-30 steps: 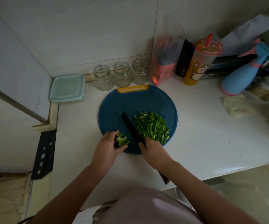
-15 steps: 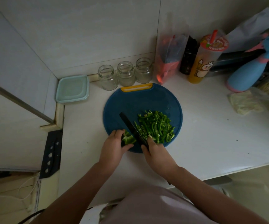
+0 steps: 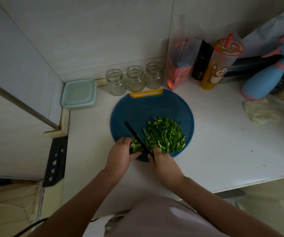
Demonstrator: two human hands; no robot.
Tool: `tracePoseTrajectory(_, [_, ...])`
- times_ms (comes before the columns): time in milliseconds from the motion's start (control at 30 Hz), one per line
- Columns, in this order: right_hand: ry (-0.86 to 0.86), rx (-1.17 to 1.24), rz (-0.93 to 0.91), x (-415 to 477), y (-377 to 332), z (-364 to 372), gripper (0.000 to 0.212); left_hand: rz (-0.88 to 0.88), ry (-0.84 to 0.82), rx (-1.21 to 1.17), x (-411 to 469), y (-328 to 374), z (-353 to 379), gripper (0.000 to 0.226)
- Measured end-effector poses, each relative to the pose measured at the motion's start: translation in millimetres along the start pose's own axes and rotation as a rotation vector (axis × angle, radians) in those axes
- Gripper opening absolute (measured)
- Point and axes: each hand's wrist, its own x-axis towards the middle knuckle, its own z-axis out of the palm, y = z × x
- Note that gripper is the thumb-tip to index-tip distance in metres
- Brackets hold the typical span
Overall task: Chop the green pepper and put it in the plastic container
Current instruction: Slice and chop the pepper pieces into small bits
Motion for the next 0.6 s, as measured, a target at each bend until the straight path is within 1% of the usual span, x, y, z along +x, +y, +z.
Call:
tracePoseTrajectory(333, [-0.014, -0.23, -0.053, -3.9, -1.8, 1.1, 0.027, -0.018, 0.016, -0.025, -0.9, -4.7, 1.7, 0.051])
tracePoseTrajectory(600, [-0.009, -0.276, -0.062, -5.2, -0.9, 2.3, 0.029, 0.012, 0.033, -0.009, -0.6, -5.9, 2.6, 0.049])
